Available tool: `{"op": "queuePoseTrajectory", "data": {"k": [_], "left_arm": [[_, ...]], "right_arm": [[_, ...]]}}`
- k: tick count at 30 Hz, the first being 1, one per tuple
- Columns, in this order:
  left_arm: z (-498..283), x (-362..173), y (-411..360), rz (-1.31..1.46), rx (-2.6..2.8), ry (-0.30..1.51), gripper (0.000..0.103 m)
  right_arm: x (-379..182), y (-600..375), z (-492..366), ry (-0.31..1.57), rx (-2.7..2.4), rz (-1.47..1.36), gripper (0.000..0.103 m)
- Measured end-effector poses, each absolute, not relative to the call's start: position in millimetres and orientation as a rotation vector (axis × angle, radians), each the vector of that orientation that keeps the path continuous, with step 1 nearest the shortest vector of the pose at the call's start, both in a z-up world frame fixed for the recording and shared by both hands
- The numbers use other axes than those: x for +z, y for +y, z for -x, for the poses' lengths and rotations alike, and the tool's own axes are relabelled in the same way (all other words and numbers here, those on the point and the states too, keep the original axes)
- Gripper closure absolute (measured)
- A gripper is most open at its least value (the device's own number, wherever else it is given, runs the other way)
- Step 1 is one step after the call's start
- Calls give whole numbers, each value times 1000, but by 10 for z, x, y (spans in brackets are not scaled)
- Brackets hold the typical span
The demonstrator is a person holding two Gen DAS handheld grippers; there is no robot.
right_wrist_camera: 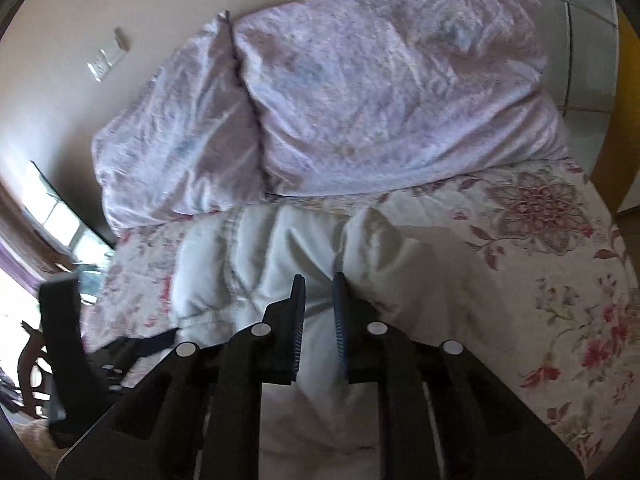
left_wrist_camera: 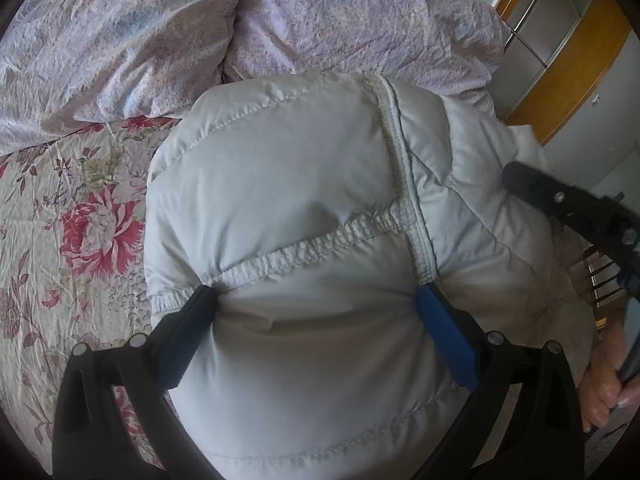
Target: Fold large clothes
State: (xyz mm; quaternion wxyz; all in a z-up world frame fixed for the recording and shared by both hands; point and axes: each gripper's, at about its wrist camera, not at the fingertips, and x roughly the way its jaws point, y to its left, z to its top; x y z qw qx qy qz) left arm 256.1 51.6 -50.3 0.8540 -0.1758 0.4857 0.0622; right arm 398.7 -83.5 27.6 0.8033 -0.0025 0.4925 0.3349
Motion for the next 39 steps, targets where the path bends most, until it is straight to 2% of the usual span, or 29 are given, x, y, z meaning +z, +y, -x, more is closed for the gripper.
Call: {"op": "queuePoseTrajectory", "data": {"k": [6, 20, 39], "left_arm": [[-2594, -487, 459, 338, 127, 1019, 2], [-2601, -147, 638, 382, 196, 893, 2], [-2803, -328, 501, 256, 248, 921, 2]], "right_arm": [[60, -931, -4103, 1086, 658, 3, 101], [-453, -1109, -4254, 1133, 661, -37, 103], [-628, -1106, -4259, 1103, 690, 23, 103]]}}
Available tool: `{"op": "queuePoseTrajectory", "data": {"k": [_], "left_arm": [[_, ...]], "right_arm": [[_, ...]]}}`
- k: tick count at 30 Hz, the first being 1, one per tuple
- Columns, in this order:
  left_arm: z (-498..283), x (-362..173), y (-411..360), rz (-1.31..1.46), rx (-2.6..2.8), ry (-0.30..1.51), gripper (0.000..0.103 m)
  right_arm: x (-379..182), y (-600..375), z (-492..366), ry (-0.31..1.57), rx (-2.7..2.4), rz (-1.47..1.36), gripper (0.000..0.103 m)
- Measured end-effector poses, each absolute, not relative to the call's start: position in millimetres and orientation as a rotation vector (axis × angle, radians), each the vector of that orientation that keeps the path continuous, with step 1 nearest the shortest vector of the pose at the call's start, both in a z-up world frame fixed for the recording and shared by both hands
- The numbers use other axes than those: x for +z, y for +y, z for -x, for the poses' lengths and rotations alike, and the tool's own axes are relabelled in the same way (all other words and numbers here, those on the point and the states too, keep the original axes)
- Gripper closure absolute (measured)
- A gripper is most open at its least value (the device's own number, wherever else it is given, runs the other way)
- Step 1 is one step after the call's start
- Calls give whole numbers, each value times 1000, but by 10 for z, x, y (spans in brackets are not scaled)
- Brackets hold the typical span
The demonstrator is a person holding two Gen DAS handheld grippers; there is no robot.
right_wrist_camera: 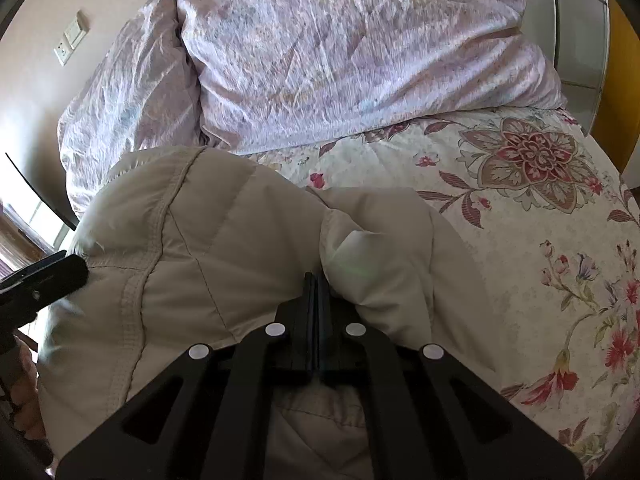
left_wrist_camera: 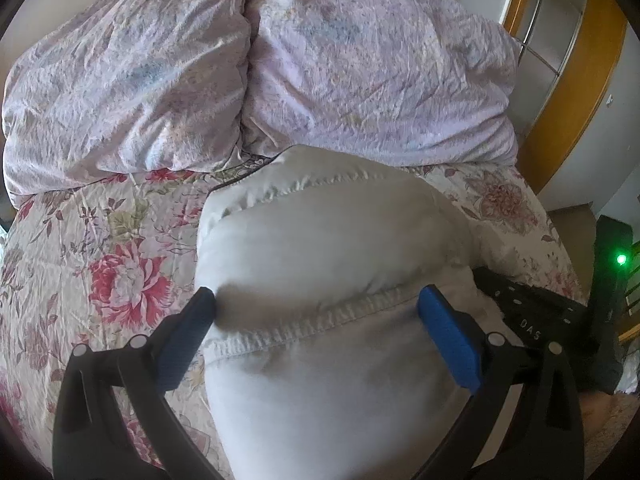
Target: Fold large clothes
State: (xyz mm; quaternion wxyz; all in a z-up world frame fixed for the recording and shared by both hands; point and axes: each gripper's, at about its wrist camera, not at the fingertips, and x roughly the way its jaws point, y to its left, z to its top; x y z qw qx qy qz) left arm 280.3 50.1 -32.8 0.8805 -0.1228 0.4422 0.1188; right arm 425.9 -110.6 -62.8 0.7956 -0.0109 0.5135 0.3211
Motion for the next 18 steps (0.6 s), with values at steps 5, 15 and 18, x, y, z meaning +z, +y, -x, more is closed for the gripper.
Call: {"op": "queuePoseTrajectory", "data": {"k": [5, 15, 18], "left_arm": [[-2844, -405, 483, 236, 257, 936, 2], [-2865, -571, 491, 211, 279, 948, 2], [-2861, -613, 501, 212, 280, 944, 2]], "right_arm": [[-656, -1101, -4278, 1109, 697, 23, 103], [-699, -1088, -4295, 1120, 712, 11, 103], [-708, -1087, -4301, 1121, 716, 5, 103]]}}
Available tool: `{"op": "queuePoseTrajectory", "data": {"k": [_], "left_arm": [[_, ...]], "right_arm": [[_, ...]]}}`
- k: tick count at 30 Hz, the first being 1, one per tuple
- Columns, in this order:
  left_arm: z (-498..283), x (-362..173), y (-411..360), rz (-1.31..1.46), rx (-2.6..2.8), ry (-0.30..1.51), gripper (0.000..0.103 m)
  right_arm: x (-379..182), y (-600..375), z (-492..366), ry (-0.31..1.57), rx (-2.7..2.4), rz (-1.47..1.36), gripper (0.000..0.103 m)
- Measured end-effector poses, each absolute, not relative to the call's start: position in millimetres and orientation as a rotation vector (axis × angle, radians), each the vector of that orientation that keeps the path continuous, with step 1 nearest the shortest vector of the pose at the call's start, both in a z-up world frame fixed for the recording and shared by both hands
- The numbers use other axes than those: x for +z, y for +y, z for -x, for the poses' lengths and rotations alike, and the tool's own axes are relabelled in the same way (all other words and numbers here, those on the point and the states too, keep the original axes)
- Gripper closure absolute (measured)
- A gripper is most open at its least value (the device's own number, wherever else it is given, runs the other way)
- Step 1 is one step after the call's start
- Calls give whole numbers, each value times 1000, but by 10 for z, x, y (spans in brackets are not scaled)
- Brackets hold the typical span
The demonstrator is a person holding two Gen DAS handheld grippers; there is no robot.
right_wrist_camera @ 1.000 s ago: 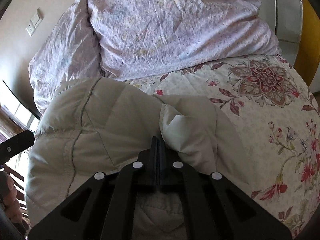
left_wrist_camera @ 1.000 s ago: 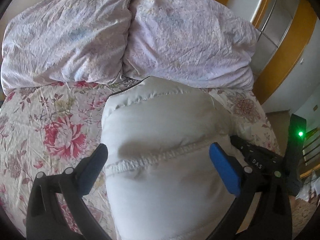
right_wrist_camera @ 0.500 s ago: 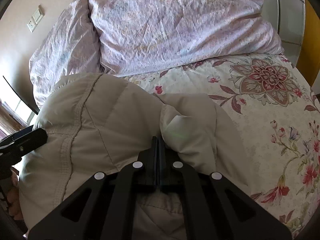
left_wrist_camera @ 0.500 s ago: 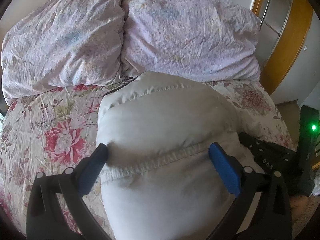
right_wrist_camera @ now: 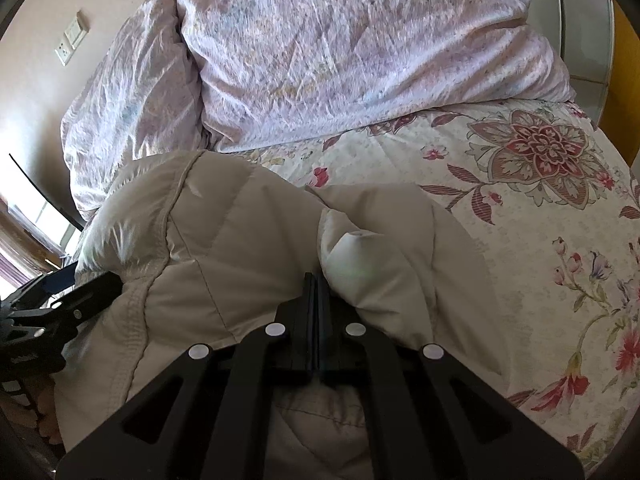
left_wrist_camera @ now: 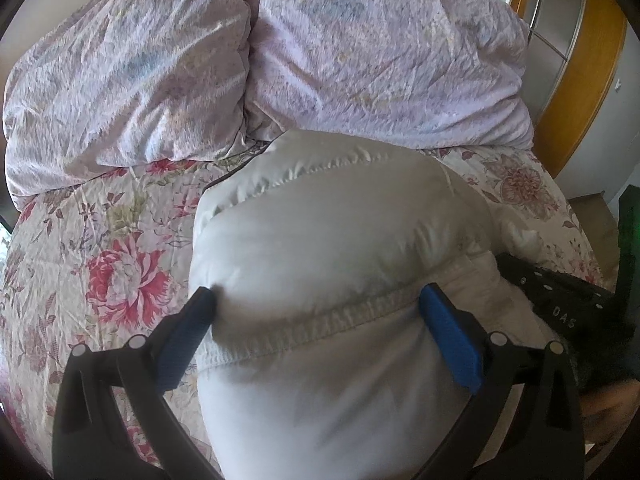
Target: Fold large clothes
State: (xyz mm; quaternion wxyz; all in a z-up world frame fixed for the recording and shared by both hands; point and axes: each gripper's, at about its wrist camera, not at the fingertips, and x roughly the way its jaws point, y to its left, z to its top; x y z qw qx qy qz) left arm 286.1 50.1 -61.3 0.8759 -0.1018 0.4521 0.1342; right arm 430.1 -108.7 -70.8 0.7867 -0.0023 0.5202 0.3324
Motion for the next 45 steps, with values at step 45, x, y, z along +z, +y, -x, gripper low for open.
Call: {"op": "queuePoseTrajectory", "data": {"k": [45], "left_arm": [[-2799, -891, 475, 166, 325, 874, 2]], "right_arm": [[-774, -1349, -4288, 1089, 718, -125, 103]]}}
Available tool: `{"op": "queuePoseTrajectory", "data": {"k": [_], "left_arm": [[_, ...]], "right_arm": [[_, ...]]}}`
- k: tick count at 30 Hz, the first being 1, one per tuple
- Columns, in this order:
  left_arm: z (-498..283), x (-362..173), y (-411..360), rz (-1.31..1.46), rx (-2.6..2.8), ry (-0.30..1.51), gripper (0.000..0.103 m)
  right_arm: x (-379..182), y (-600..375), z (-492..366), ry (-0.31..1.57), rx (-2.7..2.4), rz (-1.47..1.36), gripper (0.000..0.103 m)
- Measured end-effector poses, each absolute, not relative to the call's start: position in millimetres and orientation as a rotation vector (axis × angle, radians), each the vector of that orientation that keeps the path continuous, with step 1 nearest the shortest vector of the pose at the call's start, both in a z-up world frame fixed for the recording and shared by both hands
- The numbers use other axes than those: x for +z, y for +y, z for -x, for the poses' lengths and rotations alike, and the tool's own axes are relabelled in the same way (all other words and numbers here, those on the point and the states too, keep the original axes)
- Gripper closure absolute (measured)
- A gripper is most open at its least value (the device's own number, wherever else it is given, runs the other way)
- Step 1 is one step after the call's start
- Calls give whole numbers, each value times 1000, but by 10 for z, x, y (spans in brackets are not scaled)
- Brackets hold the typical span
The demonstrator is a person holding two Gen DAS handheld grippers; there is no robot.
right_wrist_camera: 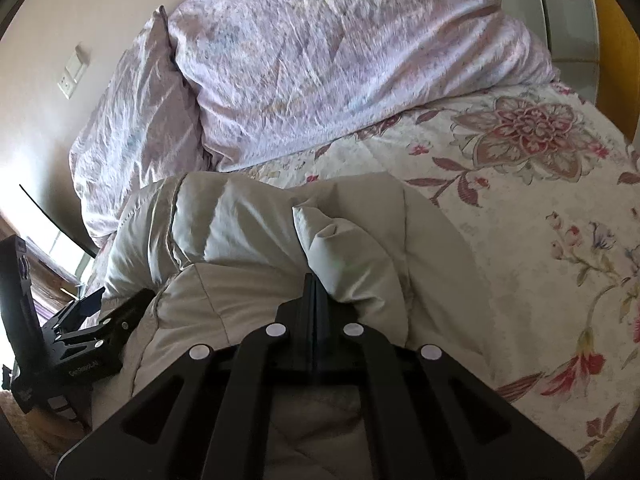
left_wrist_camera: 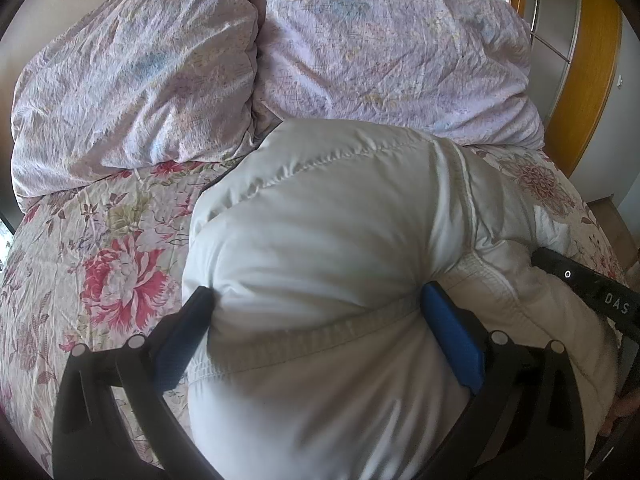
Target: Fold large clothes
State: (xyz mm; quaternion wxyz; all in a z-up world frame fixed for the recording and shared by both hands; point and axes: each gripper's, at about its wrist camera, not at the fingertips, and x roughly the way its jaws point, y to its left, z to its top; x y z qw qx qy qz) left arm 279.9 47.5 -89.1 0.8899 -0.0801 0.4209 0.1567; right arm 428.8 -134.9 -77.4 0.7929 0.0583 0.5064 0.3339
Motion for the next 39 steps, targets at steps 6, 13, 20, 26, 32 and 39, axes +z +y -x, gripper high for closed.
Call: {"op": "queuePoseTrajectory", "data": {"k": [6, 13, 20, 26, 32, 39], "left_arm": [[-2825, -915, 497, 170, 327, 870, 2], [-2847, -956, 503, 174, 337, 862, 2], [-2871, -959, 515, 166, 345, 872, 2], [-2752, -771, 551, 183, 321, 905, 2], [-2378, -582, 744, 276, 258, 889, 2], [-2169, -594, 1005, 414, 183, 953, 2]], "right_arm": [[-805, -1338, -4311, 1107, 721, -132, 103], [-824, -1304, -4336, 1133, 717, -130, 103], [-820, -1302, -4440, 1219, 701, -174, 103], [-654, -1512, -4532, 1327, 721, -293, 96], [-225, -1919, -4488, 1247, 755, -316, 23], [-509, -2071, -4703, 1509, 739, -336, 13]]}}
